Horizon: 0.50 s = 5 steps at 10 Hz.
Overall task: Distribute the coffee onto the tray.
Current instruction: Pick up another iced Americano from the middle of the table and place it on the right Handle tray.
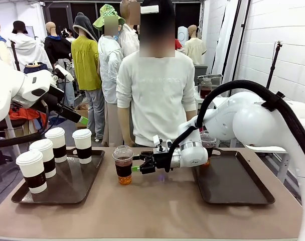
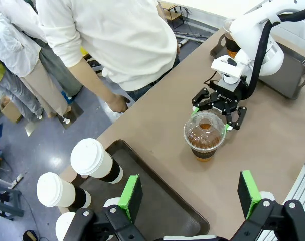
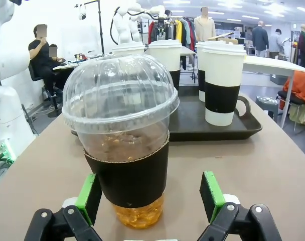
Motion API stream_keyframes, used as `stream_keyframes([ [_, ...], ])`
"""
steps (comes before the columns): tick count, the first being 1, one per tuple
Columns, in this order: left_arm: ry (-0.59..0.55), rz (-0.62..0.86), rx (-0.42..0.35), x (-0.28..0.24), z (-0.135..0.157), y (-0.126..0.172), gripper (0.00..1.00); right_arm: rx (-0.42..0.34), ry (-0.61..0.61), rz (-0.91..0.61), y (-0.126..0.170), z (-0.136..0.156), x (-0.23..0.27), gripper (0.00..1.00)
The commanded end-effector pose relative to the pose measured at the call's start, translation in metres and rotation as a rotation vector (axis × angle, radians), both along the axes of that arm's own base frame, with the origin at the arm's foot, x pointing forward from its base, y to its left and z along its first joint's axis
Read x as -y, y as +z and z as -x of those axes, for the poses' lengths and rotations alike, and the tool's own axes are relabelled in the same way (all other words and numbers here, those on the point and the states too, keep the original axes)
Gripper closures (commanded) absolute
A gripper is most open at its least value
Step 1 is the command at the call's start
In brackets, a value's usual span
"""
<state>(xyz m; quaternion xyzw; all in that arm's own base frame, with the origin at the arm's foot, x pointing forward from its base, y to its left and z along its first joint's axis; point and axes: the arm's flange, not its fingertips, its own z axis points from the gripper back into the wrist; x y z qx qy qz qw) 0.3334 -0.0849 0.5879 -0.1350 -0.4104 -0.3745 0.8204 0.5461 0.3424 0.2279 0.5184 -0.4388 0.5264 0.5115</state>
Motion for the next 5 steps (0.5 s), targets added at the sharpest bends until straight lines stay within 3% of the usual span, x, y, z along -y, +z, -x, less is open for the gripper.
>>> stream_keyframes([
  [1,-0.001,0.005,-0.002,-0.001,0.0,0.0,0.0,-0.026,0.02,-0.005,-0.004,-0.009,-0.011,0.0],
  [5,-0.001,0.005,-0.002,-0.001,0.0,0.0,0.0,-0.049,0.065,-0.001,-0.009,-0.012,-0.027,0.0],
])
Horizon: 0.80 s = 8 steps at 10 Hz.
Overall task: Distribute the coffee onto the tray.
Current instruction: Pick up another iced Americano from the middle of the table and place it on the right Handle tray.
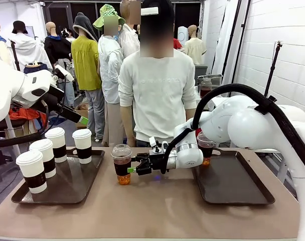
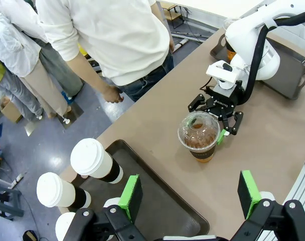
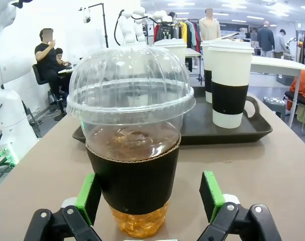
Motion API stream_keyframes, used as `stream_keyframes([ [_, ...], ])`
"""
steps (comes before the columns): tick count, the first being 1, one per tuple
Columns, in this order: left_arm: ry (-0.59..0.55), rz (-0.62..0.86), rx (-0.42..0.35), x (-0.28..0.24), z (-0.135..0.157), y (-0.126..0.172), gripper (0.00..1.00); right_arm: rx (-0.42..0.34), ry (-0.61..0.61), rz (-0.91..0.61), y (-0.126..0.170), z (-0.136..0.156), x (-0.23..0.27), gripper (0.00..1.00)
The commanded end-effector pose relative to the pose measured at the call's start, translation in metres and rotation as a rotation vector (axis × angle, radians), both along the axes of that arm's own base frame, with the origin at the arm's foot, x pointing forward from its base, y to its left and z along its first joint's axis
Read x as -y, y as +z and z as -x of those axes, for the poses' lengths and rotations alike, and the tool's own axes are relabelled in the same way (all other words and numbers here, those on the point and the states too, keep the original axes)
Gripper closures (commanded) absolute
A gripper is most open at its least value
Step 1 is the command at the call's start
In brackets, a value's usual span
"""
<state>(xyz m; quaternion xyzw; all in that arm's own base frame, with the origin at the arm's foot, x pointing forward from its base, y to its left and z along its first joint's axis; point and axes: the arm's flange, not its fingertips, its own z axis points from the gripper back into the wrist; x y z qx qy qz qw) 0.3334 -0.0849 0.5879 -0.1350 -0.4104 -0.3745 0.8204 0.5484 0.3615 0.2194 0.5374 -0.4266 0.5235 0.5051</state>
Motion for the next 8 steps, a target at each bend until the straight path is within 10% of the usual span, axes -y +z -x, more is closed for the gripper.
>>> stream_keyframes([
  [1,-0.001,0.005,-0.002,-0.001,0.0,0.0,0.0,-0.032,0.059,0.01,0.001,-0.007,-0.01,0.0],
  [8,-0.001,0.005,-0.002,-0.001,0.0,0.0,0.0,-0.033,0.129,0.008,0.001,0.002,-0.033,0.0],
])
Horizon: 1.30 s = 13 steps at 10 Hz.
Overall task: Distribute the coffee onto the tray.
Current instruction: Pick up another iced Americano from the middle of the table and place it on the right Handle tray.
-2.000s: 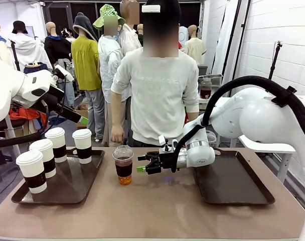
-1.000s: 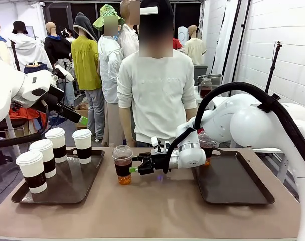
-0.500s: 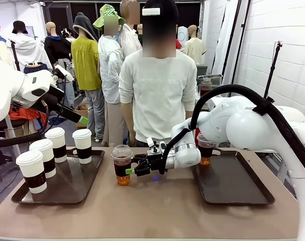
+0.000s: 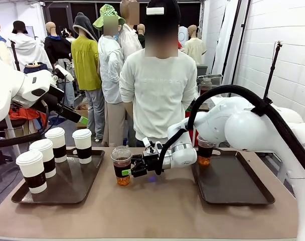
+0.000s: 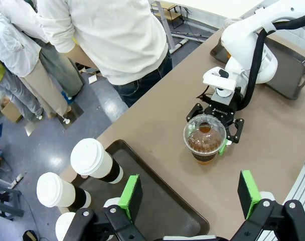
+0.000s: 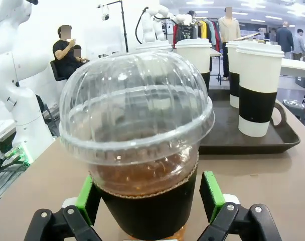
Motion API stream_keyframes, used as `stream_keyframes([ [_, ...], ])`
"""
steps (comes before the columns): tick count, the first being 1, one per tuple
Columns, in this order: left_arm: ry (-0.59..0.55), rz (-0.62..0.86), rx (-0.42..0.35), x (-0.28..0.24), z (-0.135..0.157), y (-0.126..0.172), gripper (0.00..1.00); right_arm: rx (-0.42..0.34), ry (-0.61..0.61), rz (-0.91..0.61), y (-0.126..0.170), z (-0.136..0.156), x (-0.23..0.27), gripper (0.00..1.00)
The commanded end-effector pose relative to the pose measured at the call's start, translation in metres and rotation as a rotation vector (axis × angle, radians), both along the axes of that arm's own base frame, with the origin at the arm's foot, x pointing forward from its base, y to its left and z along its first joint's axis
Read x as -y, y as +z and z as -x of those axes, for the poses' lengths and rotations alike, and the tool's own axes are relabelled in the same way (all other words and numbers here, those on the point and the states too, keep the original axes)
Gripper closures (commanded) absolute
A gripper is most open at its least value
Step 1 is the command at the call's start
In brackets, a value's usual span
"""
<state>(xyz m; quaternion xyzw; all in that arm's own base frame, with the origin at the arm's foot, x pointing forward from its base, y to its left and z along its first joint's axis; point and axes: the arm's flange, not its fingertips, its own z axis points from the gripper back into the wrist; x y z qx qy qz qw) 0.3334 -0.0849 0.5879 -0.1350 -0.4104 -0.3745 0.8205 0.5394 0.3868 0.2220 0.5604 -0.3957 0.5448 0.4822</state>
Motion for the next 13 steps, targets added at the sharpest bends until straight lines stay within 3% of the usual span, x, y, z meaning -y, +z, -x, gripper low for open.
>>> stream_keyframes([
  [1,-0.001,0.005,-0.002,-0.001,0.0,0.0,0.0,-0.021,0.039,0.015,-0.003,-0.007,-0.011,0.0],
  [4,-0.001,0.005,-0.002,-0.001,0.0,0.0,0.0,-0.029,0.047,0.029,-0.004,-0.009,-0.017,0.0],
  [5,-0.001,0.005,-0.002,-0.001,0.0,0.0,0.0,-0.04,0.047,0.032,-0.003,-0.008,-0.017,0.13],
  [6,-0.001,0.005,-0.002,-0.001,0.0,0.0,0.0,-0.029,0.026,0.028,-0.002,-0.007,-0.015,0.32],
  [10,-0.001,0.005,-0.002,-0.001,0.0,0.0,0.0,-0.029,0.048,-0.004,0.007,-0.002,-0.011,0.32],
  [13,-0.001,0.005,-0.002,-0.001,0.0,0.0,0.0,-0.025,0.019,-0.008,0.048,0.016,0.006,0.32],
])
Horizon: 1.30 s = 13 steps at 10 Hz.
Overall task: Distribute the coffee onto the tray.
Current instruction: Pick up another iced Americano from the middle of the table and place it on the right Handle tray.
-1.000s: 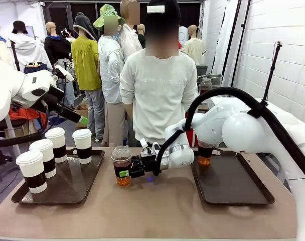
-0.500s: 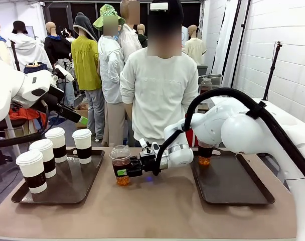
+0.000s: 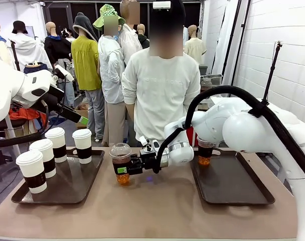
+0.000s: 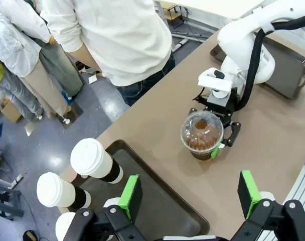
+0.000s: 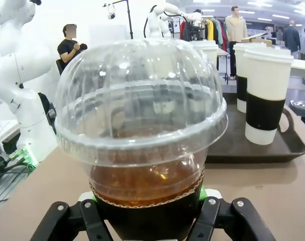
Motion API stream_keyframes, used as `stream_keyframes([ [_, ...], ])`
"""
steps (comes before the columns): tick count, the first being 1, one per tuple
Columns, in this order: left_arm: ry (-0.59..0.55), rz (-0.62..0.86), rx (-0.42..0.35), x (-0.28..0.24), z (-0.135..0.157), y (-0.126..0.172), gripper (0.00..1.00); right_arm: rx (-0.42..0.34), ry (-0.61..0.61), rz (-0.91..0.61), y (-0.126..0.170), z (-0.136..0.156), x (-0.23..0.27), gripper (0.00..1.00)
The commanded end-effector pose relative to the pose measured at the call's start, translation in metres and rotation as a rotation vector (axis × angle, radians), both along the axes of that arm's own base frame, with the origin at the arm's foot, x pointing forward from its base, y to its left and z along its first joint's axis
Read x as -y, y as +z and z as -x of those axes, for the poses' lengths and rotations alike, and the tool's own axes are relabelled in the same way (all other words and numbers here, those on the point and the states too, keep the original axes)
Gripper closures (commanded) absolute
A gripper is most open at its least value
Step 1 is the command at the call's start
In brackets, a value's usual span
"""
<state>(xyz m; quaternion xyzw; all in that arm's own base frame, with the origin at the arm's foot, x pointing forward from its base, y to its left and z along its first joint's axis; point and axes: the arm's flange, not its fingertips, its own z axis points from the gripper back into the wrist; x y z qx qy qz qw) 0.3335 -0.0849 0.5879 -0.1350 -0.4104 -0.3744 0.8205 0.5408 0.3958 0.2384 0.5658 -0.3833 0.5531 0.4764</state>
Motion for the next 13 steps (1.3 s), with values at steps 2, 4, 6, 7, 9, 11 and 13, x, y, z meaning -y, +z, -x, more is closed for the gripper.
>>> stream_keyframes([
  [2,-0.001,0.005,-0.002,-0.001,0.0,0.0,0.0,-0.007,-0.052,-0.015,0.06,0.042,0.039,0.32],
  [4,-0.001,0.005,-0.002,-0.001,0.0,0.0,0.0,0.006,-0.094,0.002,0.077,0.07,0.066,0.32],
  [6,-0.001,0.005,-0.002,-0.001,0.0,0.0,0.0,0.012,-0.145,0.014,0.094,0.096,0.094,0.32],
  [7,-0.001,0.005,-0.002,-0.001,0.0,0.0,0.0,0.021,-0.182,0.007,0.101,0.107,0.109,0.32],
  [9,-0.001,0.005,-0.002,-0.001,0.0,0.0,0.0,0.032,-0.263,0.015,0.108,0.129,0.141,0.32],
  [11,-0.001,0.005,-0.002,-0.001,0.0,0.0,0.0,0.033,-0.325,0.023,0.104,0.143,0.174,0.32],
  [13,-0.001,0.005,-0.002,-0.001,0.0,0.0,0.0,0.046,-0.346,0.033,0.097,0.152,0.207,0.32],
])
